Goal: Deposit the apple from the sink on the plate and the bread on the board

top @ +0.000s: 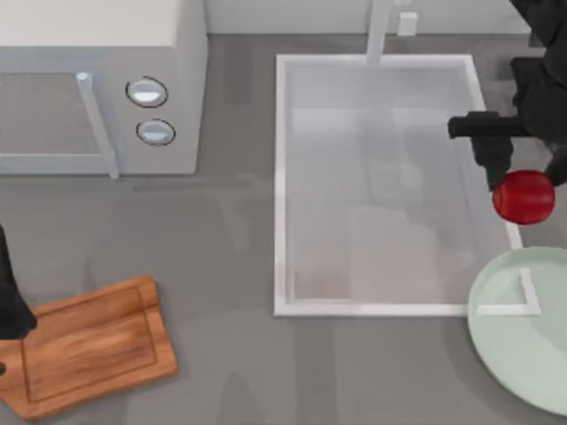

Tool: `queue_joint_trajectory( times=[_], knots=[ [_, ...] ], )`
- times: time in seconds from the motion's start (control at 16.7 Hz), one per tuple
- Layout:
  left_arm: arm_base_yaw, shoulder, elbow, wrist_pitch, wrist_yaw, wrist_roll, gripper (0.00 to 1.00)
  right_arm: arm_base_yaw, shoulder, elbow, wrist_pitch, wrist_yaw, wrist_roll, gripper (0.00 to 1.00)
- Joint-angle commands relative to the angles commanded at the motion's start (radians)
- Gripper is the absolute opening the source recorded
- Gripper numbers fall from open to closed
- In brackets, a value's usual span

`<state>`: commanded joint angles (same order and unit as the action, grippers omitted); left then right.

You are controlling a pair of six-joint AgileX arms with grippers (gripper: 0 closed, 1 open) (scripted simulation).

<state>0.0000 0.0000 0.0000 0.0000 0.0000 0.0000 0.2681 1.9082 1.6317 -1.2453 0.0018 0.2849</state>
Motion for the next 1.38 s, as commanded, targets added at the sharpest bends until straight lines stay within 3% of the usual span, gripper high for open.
queue_joint_trajectory(
  times=[0.54,1.02,1.38],
  knots=[
    [0.0,0.0,0.0,0.0,0.0,0.0,1.0,-0.072,-0.318,-0.409,0.048,-0.002,-0.079,0.0],
    [0.0,0.0,0.0,0.0,0.0,0.0,1.0,-0.081,-0.358,-0.46,0.053,-0.002,-0.088,0.0],
    [0.0,0.0,0.0,0.0,0.0,0.0,1.0,-0.081,-0.358,-0.46,0.053,-0.002,-0.088,0.45]
  ],
)
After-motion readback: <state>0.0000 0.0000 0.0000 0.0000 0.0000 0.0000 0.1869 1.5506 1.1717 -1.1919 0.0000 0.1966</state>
